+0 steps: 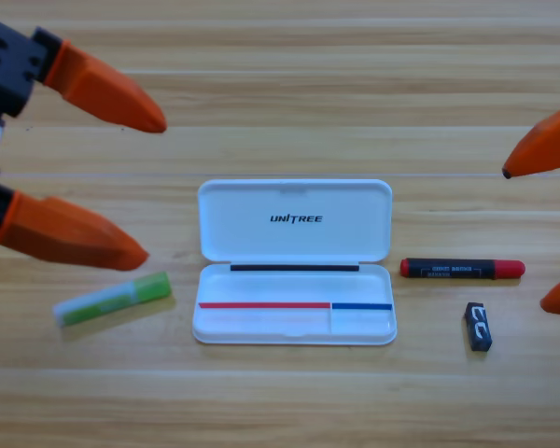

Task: Clean up eraser and pencils

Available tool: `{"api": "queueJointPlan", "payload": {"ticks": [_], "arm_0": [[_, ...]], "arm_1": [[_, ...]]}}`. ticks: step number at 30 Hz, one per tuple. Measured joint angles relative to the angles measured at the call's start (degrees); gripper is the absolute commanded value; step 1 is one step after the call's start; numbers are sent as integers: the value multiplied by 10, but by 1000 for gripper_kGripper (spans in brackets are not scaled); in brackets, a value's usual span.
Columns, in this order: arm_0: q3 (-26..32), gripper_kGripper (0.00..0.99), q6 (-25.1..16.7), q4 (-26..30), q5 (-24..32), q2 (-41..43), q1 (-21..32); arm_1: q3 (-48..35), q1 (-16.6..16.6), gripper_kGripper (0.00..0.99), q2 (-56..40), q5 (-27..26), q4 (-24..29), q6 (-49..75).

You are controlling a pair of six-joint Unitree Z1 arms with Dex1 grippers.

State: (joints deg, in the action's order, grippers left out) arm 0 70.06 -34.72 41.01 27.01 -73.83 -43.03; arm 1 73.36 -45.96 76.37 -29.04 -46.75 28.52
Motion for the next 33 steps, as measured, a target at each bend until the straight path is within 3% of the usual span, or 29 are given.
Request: {"api": "queueJointPlan", "payload": {"ticks": [5, 19, 21, 25, 29, 33], "arm_0": [[0, 990, 0, 4, -70, -32, -24], [0, 989, 0, 14, -132, -63, -61], [2, 988, 0, 17, -160, -63, -61], [51, 988, -19, 79, -200, -67, -61], [72, 986, -37, 113, -283, -71, -62], [74, 979, -58, 144, -302, -99, -55]], "arm_1": [[-1, 0, 982, 0, 0, 0, 0], [-25, -1, 983, 0, 5, 0, -47], [-25, -1, 982, 0, 31, 0, -76], [-28, -1, 983, 0, 174, 0, -150], [-50, -1, 983, 4, 280, 3, -235], [-50, -1, 982, 30, 303, 4, -314]]}}
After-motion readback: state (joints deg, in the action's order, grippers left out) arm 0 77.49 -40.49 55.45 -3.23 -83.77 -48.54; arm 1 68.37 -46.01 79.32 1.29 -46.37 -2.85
